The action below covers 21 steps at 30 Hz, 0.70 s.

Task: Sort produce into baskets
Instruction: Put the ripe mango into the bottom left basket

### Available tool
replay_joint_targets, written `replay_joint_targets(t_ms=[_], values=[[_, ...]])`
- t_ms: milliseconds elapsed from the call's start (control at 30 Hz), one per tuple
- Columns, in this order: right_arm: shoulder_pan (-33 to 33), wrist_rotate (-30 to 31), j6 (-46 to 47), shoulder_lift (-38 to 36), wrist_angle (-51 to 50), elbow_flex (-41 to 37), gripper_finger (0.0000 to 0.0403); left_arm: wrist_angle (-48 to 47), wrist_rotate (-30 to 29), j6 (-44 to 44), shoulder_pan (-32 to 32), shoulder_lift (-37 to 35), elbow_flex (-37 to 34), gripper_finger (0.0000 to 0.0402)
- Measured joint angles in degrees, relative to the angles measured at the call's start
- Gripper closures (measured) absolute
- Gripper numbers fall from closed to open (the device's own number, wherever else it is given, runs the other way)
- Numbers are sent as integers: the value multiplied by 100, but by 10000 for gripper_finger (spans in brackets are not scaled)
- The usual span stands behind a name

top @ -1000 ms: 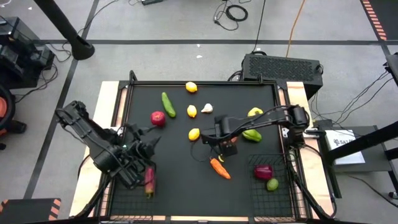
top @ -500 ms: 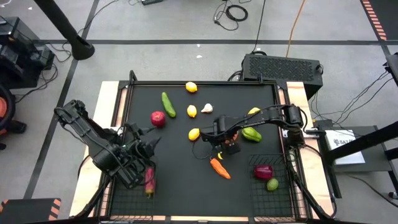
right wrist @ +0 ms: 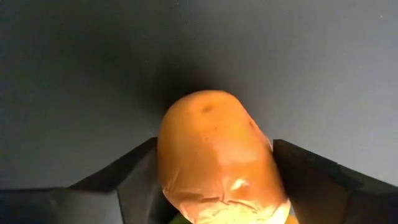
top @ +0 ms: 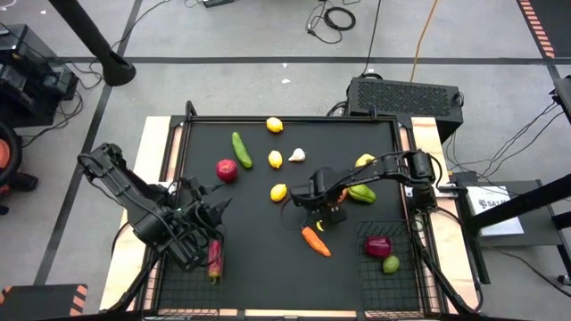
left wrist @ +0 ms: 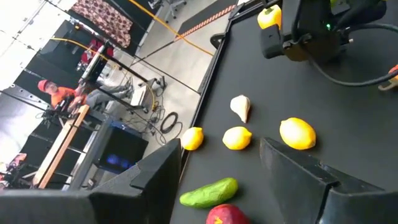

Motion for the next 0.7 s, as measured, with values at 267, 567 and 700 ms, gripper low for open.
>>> replay_joint_targets(t_ms=[267, 567, 700], values=[[103, -243, 683, -30, -14, 4, 142, 46, 0, 1, 0, 0, 0, 175], [253, -856, 1202, -66, 28, 797, 139, 46, 1, 7, 0, 2, 0, 175], [313, -1267, 1510, -67, 552, 1458, 137, 20, 93, 7, -84, 2, 0, 175]])
